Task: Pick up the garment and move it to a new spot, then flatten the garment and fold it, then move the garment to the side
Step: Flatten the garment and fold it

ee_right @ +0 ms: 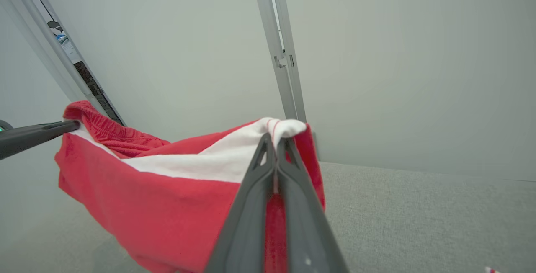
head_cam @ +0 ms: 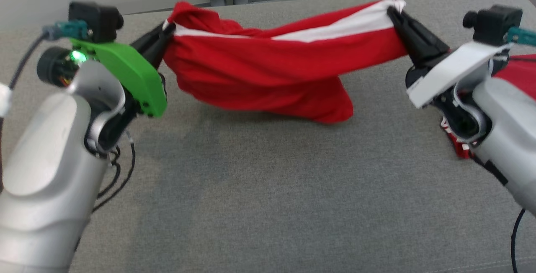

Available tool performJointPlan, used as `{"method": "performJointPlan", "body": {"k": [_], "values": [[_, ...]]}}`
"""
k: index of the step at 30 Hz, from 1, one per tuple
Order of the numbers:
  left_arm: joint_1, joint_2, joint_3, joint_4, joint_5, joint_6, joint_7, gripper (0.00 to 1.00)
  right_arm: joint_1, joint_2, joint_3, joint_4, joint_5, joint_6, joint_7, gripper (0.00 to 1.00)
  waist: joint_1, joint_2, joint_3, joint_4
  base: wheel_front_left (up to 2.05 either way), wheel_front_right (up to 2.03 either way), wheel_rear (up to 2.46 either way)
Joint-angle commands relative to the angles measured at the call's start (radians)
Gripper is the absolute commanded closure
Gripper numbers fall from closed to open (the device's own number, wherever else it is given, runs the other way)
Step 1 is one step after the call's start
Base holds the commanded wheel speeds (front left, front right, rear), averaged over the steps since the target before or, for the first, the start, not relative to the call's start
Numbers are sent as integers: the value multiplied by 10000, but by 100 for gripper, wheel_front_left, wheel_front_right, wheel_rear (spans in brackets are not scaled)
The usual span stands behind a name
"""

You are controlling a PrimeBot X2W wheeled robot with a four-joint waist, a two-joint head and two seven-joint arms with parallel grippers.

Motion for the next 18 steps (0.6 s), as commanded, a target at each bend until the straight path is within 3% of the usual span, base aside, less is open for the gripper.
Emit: {"method": "performJointPlan", "body": {"k": [1, 13, 18], "values": [[-809, 30, -37, 344, -3, -56, 38, 100, -653, -106, 72, 199, 88, -5, 18, 100, 0, 0, 1033, -113, 0, 0, 0], [-5957, -233, -837, 3181, -184, -67, -1283, 100, -5106, -154, 242, 1543, 322, -6, -406, 100, 0, 0, 2511, -143, 0, 0, 0], [-6647, -278, -1283, 3974, -392, -56, -2256, 100, -5410, 8, -389, 1294, -516, -6, -419, 100, 0, 0, 2805, -91, 0, 0, 0]]}}
